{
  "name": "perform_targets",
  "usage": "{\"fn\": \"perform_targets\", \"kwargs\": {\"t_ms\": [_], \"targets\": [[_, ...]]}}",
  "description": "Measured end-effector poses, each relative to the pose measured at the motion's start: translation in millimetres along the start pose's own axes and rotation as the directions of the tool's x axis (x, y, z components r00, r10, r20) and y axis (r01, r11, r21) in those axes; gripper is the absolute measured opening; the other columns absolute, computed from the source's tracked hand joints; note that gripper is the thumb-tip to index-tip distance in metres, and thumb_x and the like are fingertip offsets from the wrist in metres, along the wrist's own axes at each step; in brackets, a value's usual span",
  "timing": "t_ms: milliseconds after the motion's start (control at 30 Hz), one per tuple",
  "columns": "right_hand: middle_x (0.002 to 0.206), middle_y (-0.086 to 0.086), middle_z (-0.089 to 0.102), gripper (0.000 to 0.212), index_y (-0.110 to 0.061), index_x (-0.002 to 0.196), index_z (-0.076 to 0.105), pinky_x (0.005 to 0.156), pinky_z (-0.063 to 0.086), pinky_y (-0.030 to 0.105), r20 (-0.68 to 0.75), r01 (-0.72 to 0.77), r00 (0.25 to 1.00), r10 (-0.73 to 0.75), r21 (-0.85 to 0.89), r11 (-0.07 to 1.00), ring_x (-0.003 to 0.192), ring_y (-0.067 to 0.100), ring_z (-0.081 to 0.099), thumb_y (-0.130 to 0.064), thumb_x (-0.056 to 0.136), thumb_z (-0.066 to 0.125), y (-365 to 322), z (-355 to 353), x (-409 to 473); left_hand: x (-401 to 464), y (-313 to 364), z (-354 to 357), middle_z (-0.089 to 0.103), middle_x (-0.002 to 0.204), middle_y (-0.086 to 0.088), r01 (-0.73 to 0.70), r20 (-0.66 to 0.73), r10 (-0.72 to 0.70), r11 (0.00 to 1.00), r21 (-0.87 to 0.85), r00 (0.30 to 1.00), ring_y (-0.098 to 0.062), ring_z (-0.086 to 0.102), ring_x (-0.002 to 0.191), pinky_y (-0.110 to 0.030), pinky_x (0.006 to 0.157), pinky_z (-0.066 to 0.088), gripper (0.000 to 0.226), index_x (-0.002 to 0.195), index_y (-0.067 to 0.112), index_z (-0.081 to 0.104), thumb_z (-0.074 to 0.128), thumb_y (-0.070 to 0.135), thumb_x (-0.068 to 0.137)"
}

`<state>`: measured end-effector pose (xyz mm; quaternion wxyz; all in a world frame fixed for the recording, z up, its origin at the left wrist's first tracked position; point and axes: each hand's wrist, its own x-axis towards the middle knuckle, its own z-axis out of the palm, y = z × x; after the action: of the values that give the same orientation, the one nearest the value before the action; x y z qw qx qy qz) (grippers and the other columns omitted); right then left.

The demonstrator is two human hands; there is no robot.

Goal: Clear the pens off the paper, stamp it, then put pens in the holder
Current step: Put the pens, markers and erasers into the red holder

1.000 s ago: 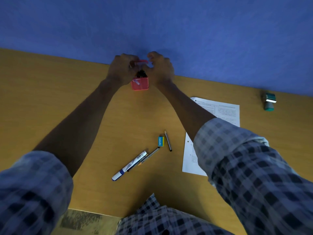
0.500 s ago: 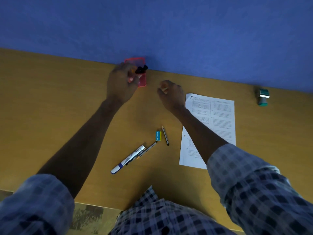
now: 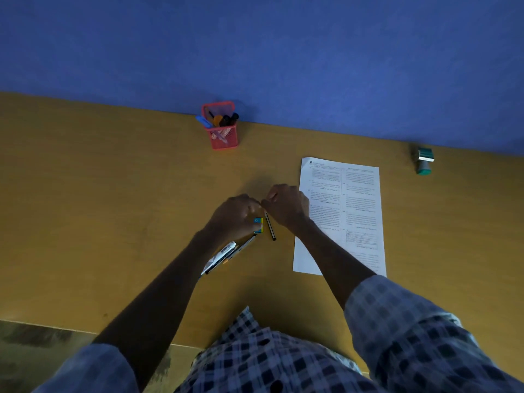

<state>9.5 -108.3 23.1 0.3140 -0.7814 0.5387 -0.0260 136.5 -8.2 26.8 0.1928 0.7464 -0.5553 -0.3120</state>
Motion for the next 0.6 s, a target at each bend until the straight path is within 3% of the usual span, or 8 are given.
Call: {"fn": "perform_targets", "kwargs": {"t_ms": [133, 233, 400, 600], "targets": [[0.094, 0.0, 0.072, 0.018, -0.024, 0.088, 0.071, 0.074, 0.051, 0.031, 0.021, -0.014, 1.0, 0.014, -0.026, 1.0, 0.09, 0.024, 0.067, -0.037, 0.076, 0.067, 4, 5, -7, -6, -1, 14, 0.062, 0.106, 0.003, -0.031, 0.001, 0.031, 0.997, 0.073, 1.0, -0.012, 0.057, 0.094, -0.024, 0.076, 0.04, 0.047, 0.113, 0.017, 0.068, 0.083, 0.031, 0.07], [0.094, 0.0, 0.072, 0.016, -0.024, 0.088, 0.072, 0.069, 0.045, 0.028, 0.019, -0.014, 1.0, 0.015, -0.034, 0.999, 0.09, 0.025, 0.067, -0.037, 0.078, 0.067, 6, 10, -12, -9, -3, 18, 0.062, 0.105, 0.003, -0.046, -0.012, 0.047, 0.994, 0.103, 0.999, -0.014, 0.059, 0.096, -0.026, 0.077, 0.044, 0.045, 0.11, 0.016, 0.069, 0.083, 0.031, 0.07], [0.094, -0.002, 0.073, 0.013, -0.025, 0.088, 0.073, 0.07, 0.047, 0.03, 0.005, -0.014, 1.0, 0.014, -0.049, 0.999, 0.09, 0.025, 0.068, -0.033, 0.081, 0.065, 6, 13, -15, -10, -5, 23, 0.063, 0.11, 0.001, -0.064, -0.027, 0.069, 0.985, 0.158, 0.997, -0.018, 0.061, 0.101, -0.03, 0.083, 0.048, 0.042, 0.114, 0.016, 0.068, 0.077, 0.032, 0.077], [0.086, -0.005, 0.071, 0.015, -0.026, 0.081, 0.072, 0.066, 0.046, 0.027, -0.006, -0.053, 0.999, 0.053, 0.056, 0.997, 0.084, 0.022, 0.068, -0.038, 0.072, 0.071, 5, 10, -12, -5, -10, 18, 0.063, 0.108, 0.002, -0.048, -0.09, 0.062, 0.988, 0.149, 0.994, -0.018, 0.062, 0.099, -0.029, 0.08, 0.05, 0.04, 0.113, 0.016, 0.069, 0.072, 0.039, 0.08]]}}
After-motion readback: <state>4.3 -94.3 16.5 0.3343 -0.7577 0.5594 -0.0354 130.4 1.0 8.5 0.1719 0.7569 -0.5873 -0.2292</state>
